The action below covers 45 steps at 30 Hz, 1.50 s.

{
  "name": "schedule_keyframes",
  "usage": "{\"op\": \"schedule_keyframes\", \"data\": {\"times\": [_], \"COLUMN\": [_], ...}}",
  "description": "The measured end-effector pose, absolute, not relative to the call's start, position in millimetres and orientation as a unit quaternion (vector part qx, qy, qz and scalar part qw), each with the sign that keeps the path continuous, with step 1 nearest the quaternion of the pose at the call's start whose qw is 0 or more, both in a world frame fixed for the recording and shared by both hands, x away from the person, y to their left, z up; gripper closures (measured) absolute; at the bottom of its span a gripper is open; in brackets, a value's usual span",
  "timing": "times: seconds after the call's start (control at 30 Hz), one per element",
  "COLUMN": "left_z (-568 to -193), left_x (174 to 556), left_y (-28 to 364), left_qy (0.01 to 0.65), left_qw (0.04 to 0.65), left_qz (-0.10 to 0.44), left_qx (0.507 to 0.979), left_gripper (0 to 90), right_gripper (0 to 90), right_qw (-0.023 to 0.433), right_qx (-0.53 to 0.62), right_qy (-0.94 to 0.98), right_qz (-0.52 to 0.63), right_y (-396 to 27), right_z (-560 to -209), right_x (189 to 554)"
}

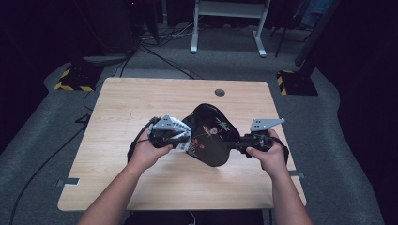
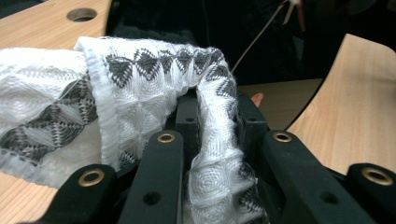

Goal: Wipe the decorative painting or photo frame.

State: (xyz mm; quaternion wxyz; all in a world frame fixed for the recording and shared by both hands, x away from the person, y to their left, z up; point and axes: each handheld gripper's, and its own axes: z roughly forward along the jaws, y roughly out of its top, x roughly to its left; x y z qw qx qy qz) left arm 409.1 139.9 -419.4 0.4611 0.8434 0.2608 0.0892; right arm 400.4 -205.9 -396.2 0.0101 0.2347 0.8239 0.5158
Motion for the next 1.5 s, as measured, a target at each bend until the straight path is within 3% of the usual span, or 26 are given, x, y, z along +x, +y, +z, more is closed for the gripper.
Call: {"op": "schedule_keyframes", "data": {"times": [0.2,0.9,1.5], "left_z": [-421,-420,-426], "left_x": [408,386,409], "left_y": [142,80,132], "left_qy": [0.269,0.200,0.258], "left_qw": [0.456,0.450,0.441], "left_qz": [0.093,0.067,0.079], "left_qx": [0.843,0.868,0.856], "left_gripper": [76.2,76.3,76.6], "right_gripper": [77.7,77.7,75.9], "right_qw": [0.009,0.008,-0.002], "right_qx": [0.235,0.235,0.234], "right_qy": [0.823,0.822,0.820], "right_qz": [0.517,0.519,0.522], "right_y": [-206,-204,-204], "right_z": [-396,-396,-397], "right_x": [401,401,401]}}
